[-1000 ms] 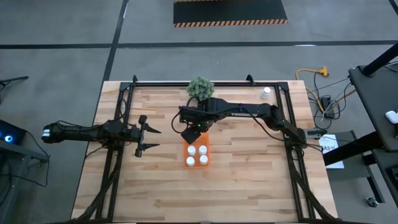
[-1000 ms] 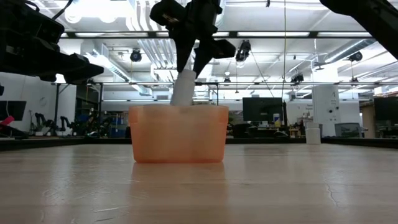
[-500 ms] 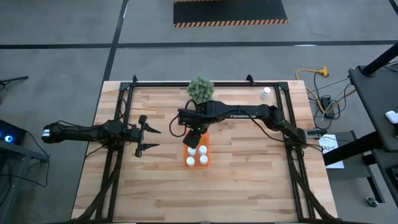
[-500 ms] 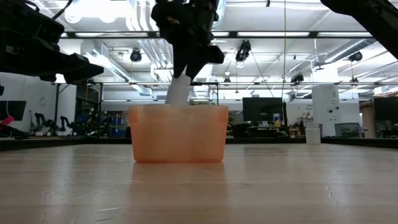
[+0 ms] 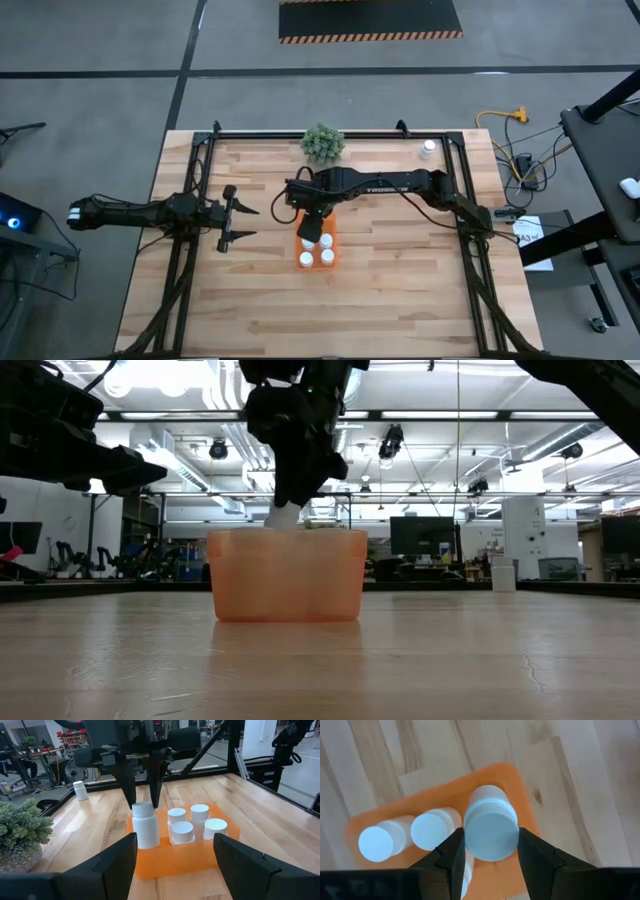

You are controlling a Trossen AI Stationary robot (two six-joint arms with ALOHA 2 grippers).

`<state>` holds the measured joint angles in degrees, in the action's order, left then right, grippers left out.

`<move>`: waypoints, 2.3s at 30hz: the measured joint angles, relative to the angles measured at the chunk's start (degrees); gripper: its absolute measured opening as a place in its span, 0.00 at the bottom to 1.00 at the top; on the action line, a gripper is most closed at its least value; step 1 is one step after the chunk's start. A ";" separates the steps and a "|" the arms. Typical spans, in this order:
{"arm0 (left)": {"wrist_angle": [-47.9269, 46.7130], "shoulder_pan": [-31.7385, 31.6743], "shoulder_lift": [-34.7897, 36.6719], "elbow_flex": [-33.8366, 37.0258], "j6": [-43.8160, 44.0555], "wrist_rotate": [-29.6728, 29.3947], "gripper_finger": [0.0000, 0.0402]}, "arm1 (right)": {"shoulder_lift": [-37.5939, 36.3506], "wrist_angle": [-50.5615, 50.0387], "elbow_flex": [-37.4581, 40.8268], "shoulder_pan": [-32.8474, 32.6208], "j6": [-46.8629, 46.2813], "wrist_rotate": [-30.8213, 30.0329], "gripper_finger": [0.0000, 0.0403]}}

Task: Pick and place pill bottles into a basket
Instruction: Put the bottom white pill bottle into the orange bin

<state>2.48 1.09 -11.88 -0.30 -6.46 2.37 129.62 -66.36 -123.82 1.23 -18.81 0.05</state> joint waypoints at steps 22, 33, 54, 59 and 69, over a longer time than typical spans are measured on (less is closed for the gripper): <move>0.01 -0.01 0.00 0.00 0.00 -0.02 0.61 | 0.00 7.02 6.72 0.00 2.20 1.64 0.34; 0.02 0.01 -0.03 0.00 0.00 -0.02 0.61 | 0.00 6.94 6.74 0.00 2.16 2.94 0.34; 0.02 -0.01 -0.08 0.00 0.00 0.00 0.61 | -0.13 9.88 10.04 0.00 1.27 3.45 0.34; 0.01 0.01 -0.03 0.00 0.00 -0.02 0.61 | -0.11 9.92 10.31 0.02 1.24 3.45 0.34; 0.01 0.00 -0.02 0.00 0.00 -0.02 0.61 | -0.10 10.05 10.15 0.02 0.84 3.41 0.35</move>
<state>2.49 1.09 -11.90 -0.30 -6.46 2.35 129.53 -56.31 -113.67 1.25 -17.97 3.47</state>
